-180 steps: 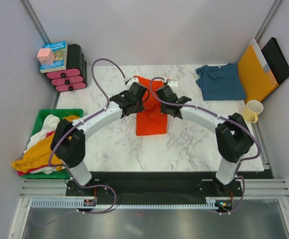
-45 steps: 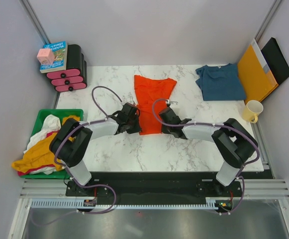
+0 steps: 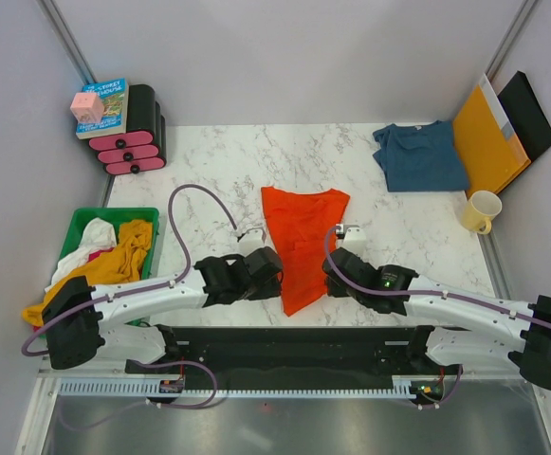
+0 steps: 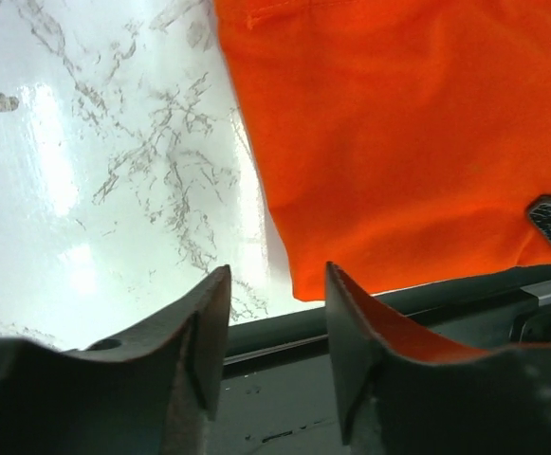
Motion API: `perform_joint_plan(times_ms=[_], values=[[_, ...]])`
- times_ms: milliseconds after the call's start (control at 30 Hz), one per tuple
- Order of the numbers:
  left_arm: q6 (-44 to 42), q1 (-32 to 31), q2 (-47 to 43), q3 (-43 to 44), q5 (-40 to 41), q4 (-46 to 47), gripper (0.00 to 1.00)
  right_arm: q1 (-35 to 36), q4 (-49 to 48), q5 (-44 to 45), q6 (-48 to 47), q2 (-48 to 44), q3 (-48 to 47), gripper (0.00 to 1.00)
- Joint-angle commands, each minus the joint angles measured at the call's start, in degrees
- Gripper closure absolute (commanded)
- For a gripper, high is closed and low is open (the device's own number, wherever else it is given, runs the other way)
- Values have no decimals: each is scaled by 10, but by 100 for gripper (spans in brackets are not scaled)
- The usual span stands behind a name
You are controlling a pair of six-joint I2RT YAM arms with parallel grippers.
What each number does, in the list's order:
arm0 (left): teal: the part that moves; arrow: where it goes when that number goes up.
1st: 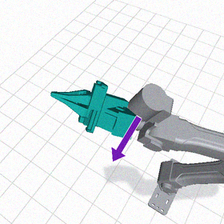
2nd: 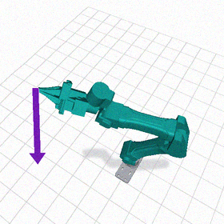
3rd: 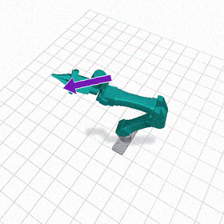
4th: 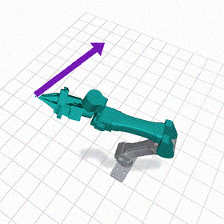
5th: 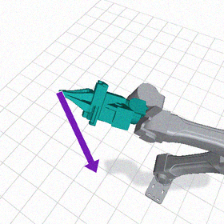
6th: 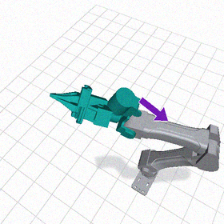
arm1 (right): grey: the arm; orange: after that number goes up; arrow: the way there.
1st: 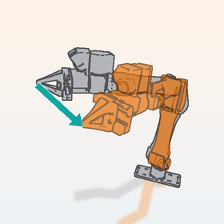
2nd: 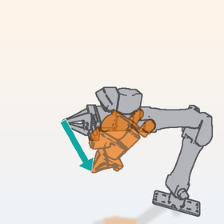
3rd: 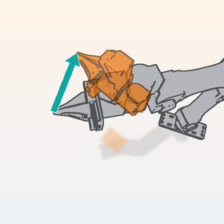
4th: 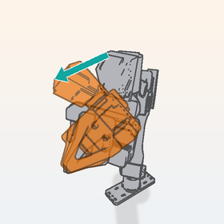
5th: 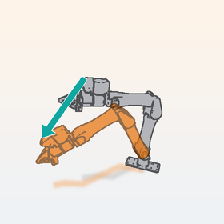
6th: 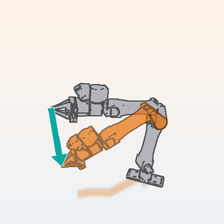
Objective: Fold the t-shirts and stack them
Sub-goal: Fold the tshirt
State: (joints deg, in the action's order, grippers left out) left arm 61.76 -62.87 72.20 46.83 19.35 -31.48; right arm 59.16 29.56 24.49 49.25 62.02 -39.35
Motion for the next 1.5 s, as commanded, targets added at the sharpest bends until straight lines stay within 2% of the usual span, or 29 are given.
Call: perform_joint_plan(times_ms=[0,133,367,433,933,1300,1467], values=[[35,-7,-10,-23,9,-9,45,2,0,16,-3,-2,-6,100],[40,-13,-13,-45,-12,18,44,2,-4,13,0,0,4,100],[92,-58,11,-150,-57,236,45,1,-16,10,13,-5,37,100],[103,-75,22,-157,-51,261,45,1,-19,6,14,-5,40,100],[173,-95,-15,-191,-1,274,44,4,-28,-11,42,-43,138,100],[169,-111,79,-157,-24,310,46,6,-40,-19,43,-35,151,100],[168,-114,87,-147,-16,310,46,6,-40,-22,43,-37,153,100]])
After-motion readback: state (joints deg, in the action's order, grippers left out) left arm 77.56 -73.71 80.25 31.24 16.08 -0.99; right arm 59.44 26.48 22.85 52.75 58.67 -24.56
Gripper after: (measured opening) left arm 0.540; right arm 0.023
